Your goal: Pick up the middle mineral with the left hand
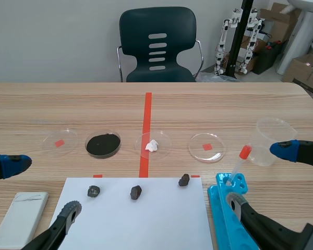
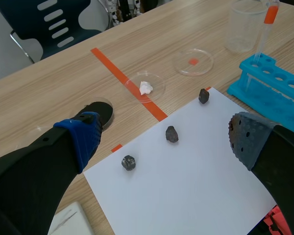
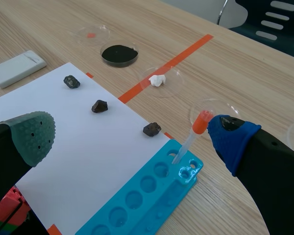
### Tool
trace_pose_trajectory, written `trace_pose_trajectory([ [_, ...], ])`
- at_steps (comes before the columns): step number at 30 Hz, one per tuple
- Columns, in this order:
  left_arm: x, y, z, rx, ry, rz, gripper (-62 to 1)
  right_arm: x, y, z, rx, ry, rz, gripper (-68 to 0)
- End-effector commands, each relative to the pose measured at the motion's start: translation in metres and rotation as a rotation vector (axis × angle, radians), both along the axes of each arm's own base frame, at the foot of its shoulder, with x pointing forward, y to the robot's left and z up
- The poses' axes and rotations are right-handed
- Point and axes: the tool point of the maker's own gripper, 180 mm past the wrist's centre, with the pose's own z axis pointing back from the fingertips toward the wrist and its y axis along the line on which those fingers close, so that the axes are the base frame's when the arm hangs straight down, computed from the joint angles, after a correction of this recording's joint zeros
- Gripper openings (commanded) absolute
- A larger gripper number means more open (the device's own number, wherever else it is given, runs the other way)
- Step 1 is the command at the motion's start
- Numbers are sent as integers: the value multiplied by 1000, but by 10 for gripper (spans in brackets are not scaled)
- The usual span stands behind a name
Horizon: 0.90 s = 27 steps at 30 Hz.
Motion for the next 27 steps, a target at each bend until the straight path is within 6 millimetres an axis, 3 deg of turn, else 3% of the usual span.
trace_pose_trajectory([
  [1, 3, 0, 6, -15, -23, 6, -67, 4, 3, 10, 27, -32, 1, 4],
  [27, 3, 0, 6, -15, -23, 6, -67, 4, 3, 10, 27, -32, 1, 4],
])
